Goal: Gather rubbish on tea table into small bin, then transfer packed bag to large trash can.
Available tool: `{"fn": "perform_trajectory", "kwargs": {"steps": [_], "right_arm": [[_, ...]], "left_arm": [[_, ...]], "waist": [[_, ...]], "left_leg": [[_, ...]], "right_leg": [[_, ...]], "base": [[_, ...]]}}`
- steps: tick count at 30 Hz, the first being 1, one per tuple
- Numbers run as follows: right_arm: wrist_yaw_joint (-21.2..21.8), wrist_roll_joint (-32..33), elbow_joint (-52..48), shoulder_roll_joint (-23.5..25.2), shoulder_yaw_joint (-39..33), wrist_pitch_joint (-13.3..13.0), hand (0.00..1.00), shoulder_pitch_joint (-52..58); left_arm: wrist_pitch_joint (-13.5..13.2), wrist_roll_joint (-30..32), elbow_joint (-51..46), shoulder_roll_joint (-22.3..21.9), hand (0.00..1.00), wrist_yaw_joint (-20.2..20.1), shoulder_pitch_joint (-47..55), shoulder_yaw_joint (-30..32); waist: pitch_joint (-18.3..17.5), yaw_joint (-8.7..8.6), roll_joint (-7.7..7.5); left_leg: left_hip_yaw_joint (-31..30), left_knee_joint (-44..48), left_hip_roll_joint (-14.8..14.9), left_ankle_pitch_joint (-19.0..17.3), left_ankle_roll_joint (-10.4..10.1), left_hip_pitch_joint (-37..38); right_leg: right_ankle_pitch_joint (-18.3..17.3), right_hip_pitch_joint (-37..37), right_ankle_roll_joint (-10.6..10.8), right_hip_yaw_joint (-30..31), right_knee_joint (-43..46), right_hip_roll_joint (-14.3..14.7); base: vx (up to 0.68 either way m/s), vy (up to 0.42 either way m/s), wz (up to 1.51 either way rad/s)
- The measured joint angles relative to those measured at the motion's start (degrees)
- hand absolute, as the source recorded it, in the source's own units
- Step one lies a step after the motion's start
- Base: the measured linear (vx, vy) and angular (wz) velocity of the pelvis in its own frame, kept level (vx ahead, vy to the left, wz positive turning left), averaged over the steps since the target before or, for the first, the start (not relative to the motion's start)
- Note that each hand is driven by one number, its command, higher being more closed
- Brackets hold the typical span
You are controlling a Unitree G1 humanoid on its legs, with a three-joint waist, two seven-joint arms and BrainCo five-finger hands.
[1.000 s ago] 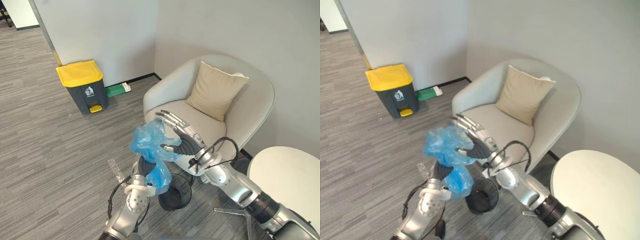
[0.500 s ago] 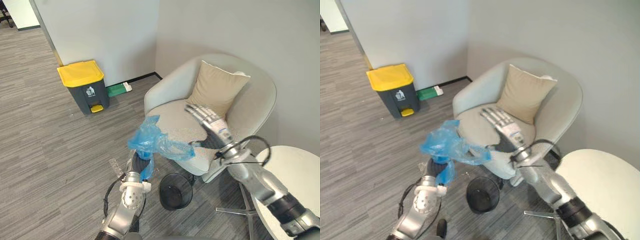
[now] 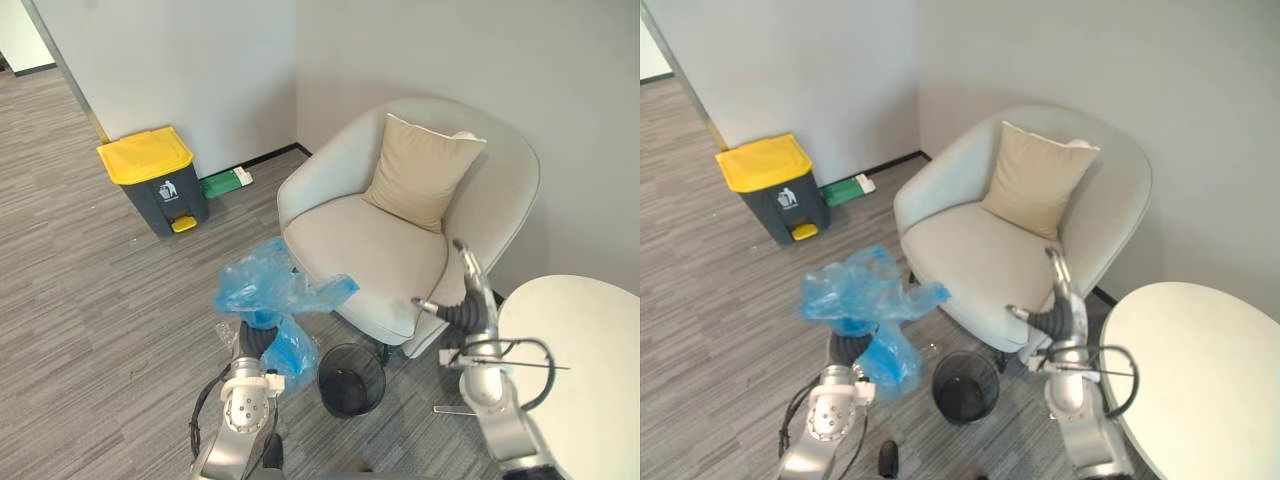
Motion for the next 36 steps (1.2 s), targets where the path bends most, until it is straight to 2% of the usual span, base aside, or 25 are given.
{"fn": "perform_trajectory", "kwargs": {"steps": [3,5,12,17,28,30,33,34,36], "right_arm": [[1.2,5.1,9.3,4.2,-4.1,1.0,0.00,-0.1],[1.6,7.6,14.3,5.3,-5.9,1.4,0.00,-0.1],[3.0,16.6,30.2,6.7,-10.8,2.2,0.00,-0.4],[4.1,21.4,37.6,6.8,-13.0,2.3,0.00,-0.8],[5.0,25.6,40.9,7.1,-13.2,2.4,0.00,-1.7],[5.1,25.7,40.9,7.0,-13.0,2.2,0.00,-2.1],[5.1,25.9,40.5,7.0,-12.8,2.2,0.00,-2.9],[4.9,26.0,40.5,7.0,-12.8,2.2,0.00,-4.5],[4.3,26.0,40.5,6.9,-12.9,2.1,0.00,-7.0]], "left_arm": [[0.0,-3.2,5.3,0.0,1.00,-2.4,0.1,2.3],[0.1,-5.0,8.7,0.0,1.00,-3.6,0.1,3.5],[0.2,-10.9,22.3,0.3,1.00,-7.5,0.1,7.8],[0.4,-12.6,30.8,0.2,1.00,-8.5,-0.4,10.6],[0.6,-12.9,39.4,0.0,1.00,-8.5,-0.4,11.2],[0.6,-12.9,39.4,-0.2,1.00,-8.5,-0.8,11.2],[0.5,-12.9,37.9,-0.7,1.00,-8.5,-2.8,11.2],[0.4,-13.0,36.0,-0.7,1.00,-8.5,-3.1,11.1],[0.2,-13.0,34.6,-0.8,1.00,-8.4,-3.9,10.7]], "waist": [[0.0,-0.38,0.34],[-0.1,-0.46,0.47],[0.1,-0.49,0.67],[0.8,-0.69,1.32],[2.0,-0.64,0.58],[3.8,-0.66,0.80],[5.4,-0.64,0.70],[5.6,-0.58,0.25],[6.2,-0.58,-0.29]], "left_leg": [[0.1,0.0,0.0,-0.3,0.0,0.0],[0.2,0.0,0.0,-0.4,-0.1,0.0],[1.4,0.3,-0.3,-1.0,0.2,2.4],[1.5,0.0,-0.3,-1.5,0.0,3.3],[1.4,0.0,-0.5,-2.1,-0.2,4.4],[-0.1,0.3,-0.9,-1.9,0.1,4.2],[-3.2,1.8,-2.5,-0.9,0.6,-0.2],[-3.0,3.7,-3.5,-0.3,1.5,-3.5],[-0.6,4.0,-4.6,2.0,4.3,-6.5]], "right_leg": [[0.0,0.0,0.0,0.1,-0.2,0.0],[0.1,0.1,0.1,0.3,-0.4,0.0],[0.0,2.4,0.4,1.2,-1.2,-0.2],[-0.3,3.6,0.4,1.2,-1.6,-0.1],[-1.6,4.1,0.5,1.1,-0.5,-0.5],[-2.3,4.4,0.6,-1.2,0.6,-0.9],[-6.0,0.5,1.1,-6.2,6.8,-3.3],[-7.2,-1.6,1.2,-8.0,10.1,-4.7],[-7.3,-3.2,1.1,-10.8,11.4,-6.6]], "base": [[0.01,-0.001,-0.01],[0.04,-0.006,-0.03],[0.07,-0.015,-0.07],[0.01,-0.003,0.00],[0.00,-0.004,0.01],[0.00,-0.013,0.40],[-0.04,0.017,0.83],[-0.01,0.044,0.94],[0.00,0.094,0.76]]}}
